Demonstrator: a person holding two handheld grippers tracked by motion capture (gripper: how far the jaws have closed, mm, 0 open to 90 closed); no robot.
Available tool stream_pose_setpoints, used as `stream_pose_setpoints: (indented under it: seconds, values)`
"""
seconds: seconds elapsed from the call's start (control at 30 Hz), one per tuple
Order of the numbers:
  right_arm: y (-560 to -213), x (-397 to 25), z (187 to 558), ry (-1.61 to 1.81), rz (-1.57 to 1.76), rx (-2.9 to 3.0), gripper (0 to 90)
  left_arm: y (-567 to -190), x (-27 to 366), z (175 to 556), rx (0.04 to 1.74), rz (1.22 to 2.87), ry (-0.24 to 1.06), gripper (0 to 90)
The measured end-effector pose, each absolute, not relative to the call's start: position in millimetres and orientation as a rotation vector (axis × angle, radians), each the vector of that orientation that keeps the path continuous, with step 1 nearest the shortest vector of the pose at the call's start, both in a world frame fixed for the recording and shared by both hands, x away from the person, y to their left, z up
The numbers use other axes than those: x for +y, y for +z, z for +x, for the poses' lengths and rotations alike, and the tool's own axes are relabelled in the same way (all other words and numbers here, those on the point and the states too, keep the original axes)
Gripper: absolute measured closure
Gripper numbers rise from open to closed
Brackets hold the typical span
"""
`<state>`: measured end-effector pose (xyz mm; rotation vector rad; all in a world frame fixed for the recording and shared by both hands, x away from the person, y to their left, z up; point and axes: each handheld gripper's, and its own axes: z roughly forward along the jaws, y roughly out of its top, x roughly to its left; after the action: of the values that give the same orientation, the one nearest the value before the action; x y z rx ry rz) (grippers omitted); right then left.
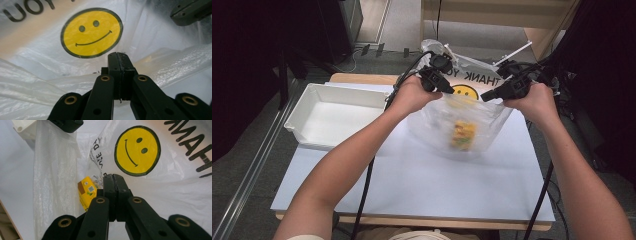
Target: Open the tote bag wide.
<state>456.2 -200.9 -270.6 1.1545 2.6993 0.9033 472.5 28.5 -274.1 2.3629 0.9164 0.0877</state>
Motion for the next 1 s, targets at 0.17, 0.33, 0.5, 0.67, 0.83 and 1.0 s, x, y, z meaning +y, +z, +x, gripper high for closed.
stream_pose_setpoints:
  seconds: [0.17,0.33,0.5,0.67,0.83,1.0]
  values:
    - [-275,-203,446,0.924,1.150,2.704,90.0,-278,32,460,0.895,2.368,0.081,90.0]
    - [-280,-204,433,0.941,1.155,2.702,90.0,-285,35,450,0.882,2.369,0.050,90.0]
    - [-286,-208,421,0.964,1.154,2.699,90.0,-292,39,436,0.856,2.371,0.029,90.0]
    - [-293,-209,408,0.957,1.135,2.669,90.0,-298,42,424,0.836,2.359,0.019,90.0]
    - [-299,-211,397,0.973,1.166,2.635,90.0,-305,47,417,0.834,2.342,0.014,90.0]
    - [-306,-216,392,0.967,1.194,2.630,90.0,-312,52,411,0.838,2.328,0.002,90.0]
